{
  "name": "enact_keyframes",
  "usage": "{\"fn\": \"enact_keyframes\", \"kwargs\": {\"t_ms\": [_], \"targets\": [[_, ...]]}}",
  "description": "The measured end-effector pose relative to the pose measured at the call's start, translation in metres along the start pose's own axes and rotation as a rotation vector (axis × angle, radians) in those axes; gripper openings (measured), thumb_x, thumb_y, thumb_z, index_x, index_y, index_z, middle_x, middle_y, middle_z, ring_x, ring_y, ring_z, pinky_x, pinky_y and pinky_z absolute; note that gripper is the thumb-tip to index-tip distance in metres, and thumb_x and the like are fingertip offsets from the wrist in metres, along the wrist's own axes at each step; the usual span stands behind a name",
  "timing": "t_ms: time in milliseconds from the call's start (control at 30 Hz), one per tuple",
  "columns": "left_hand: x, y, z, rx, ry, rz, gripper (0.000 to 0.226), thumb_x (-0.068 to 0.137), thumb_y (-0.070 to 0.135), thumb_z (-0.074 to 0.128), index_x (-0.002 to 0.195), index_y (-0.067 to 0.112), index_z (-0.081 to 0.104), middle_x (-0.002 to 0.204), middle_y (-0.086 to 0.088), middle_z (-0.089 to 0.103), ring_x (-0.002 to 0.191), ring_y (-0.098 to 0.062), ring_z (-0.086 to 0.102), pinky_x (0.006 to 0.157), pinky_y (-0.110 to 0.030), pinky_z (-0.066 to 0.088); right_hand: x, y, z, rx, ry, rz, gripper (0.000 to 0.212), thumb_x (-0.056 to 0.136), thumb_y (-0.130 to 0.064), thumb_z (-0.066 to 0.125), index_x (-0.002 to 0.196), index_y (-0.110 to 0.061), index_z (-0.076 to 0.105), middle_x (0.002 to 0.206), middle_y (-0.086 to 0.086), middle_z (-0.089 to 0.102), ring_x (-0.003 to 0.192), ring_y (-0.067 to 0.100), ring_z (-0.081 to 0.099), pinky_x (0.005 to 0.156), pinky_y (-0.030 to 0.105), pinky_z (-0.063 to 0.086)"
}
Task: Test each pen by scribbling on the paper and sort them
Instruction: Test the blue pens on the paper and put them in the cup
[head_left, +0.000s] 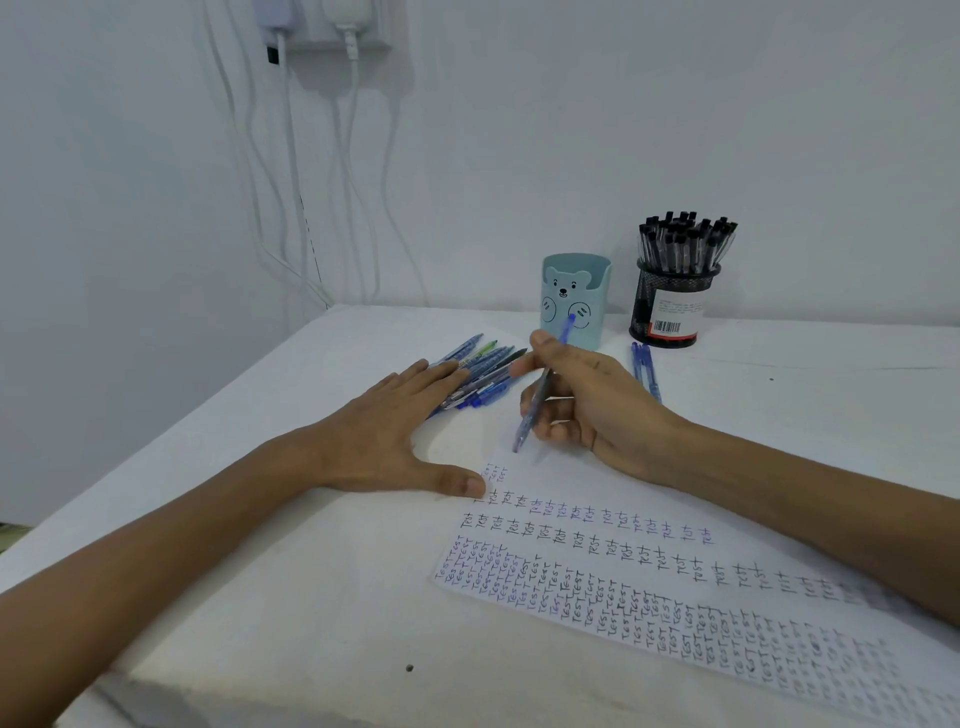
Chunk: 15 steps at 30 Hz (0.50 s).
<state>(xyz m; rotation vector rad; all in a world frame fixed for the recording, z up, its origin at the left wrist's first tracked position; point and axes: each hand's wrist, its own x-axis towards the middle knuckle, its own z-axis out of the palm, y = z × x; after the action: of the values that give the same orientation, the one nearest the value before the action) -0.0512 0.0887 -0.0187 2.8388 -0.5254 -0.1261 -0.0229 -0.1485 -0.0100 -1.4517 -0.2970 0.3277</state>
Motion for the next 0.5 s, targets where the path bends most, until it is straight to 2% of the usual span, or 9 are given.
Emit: {"fn": "enact_keyframes", "kwargs": {"t_ms": [67, 133, 233, 300, 367, 433, 500], "targets": [[-0.001, 0.000, 0.000, 0.001, 0.004, 0.009, 0.150, 0.041, 0.112, 0.033, 0.164, 0.034, -0.002, 0.169, 0.023, -0.002, 0.155, 0.000, -0.009, 0.120, -0.019, -0.002, 0.005, -0.002, -0.006, -0.132, 0.043, -0.032, 0.048, 0.101, -0.044, 0.055, 0.117, 0.000, 0.066, 0.059, 0.003, 0.061, 0.045, 0.014, 0.047, 0.042, 0.021, 0.034], [-0.001, -0.002, 0.001, -0.002, 0.007, 0.010, 0.149, 0.042, 0.112, 0.034, 0.164, 0.034, -0.001, 0.169, 0.024, -0.002, 0.153, 0.003, -0.010, 0.122, -0.021, -0.002, 0.014, -0.010, -0.017, -0.302, 0.097, -0.096, 0.051, 0.098, -0.040, 0.062, 0.126, 0.003, 0.057, 0.052, 0.002, 0.057, 0.042, 0.014, 0.045, 0.044, 0.023, 0.033], [0.000, -0.004, 0.002, -0.005, 0.007, 0.001, 0.147, 0.044, 0.111, 0.037, 0.164, 0.034, -0.001, 0.169, 0.025, -0.004, 0.155, 0.001, -0.011, 0.128, -0.029, 0.000, 0.034, -0.020, -0.043, -0.548, 0.232, -0.136, 0.046, 0.093, -0.035, 0.073, 0.124, -0.012, 0.047, 0.056, 0.002, 0.064, 0.037, 0.013, 0.053, 0.038, 0.021, 0.039], [0.001, -0.004, 0.002, -0.009, 0.001, -0.002, 0.147, 0.045, 0.111, 0.038, 0.164, 0.035, -0.002, 0.168, 0.026, -0.005, 0.155, 0.001, -0.012, 0.128, -0.029, 0.001, 0.046, -0.023, -0.063, -0.794, 0.342, -0.157, 0.039, 0.091, -0.033, 0.075, 0.117, -0.015, 0.052, 0.077, 0.002, 0.069, 0.047, 0.013, 0.061, 0.043, 0.020, 0.046], [0.000, -0.004, 0.002, -0.016, -0.001, -0.002, 0.147, 0.044, 0.111, 0.039, 0.164, 0.035, -0.002, 0.168, 0.027, -0.005, 0.155, 0.001, -0.012, 0.127, -0.028, 0.000, 0.053, -0.022, -0.077, -1.059, 0.396, -0.184, 0.031, 0.093, -0.032, 0.072, 0.115, -0.016, 0.058, 0.088, 0.001, 0.067, 0.063, 0.019, 0.062, 0.052, 0.022, 0.046], [0.000, -0.004, 0.002, -0.017, -0.002, -0.002, 0.147, 0.044, 0.111, 0.039, 0.163, 0.036, -0.003, 0.167, 0.028, -0.005, 0.155, 0.001, -0.012, 0.128, -0.029, 0.000, 0.056, -0.017, -0.084, -1.223, 0.424, -0.191, 0.029, 0.095, -0.031, 0.066, 0.118, -0.015, 0.061, 0.085, -0.001, 0.057, 0.084, 0.024, 0.057, 0.067, 0.027, 0.041], [0.001, -0.004, 0.002, -0.017, -0.004, 0.001, 0.147, 0.044, 0.111, 0.038, 0.163, 0.037, -0.003, 0.167, 0.028, -0.005, 0.154, 0.002, -0.012, 0.127, -0.028, -0.001, 0.058, -0.011, -0.087, -1.299, 0.433, -0.173, 0.027, 0.096, -0.031, 0.062, 0.119, -0.017, 0.062, 0.080, -0.005, 0.044, 0.096, 0.023, 0.049, 0.072, 0.031, 0.038]]}}
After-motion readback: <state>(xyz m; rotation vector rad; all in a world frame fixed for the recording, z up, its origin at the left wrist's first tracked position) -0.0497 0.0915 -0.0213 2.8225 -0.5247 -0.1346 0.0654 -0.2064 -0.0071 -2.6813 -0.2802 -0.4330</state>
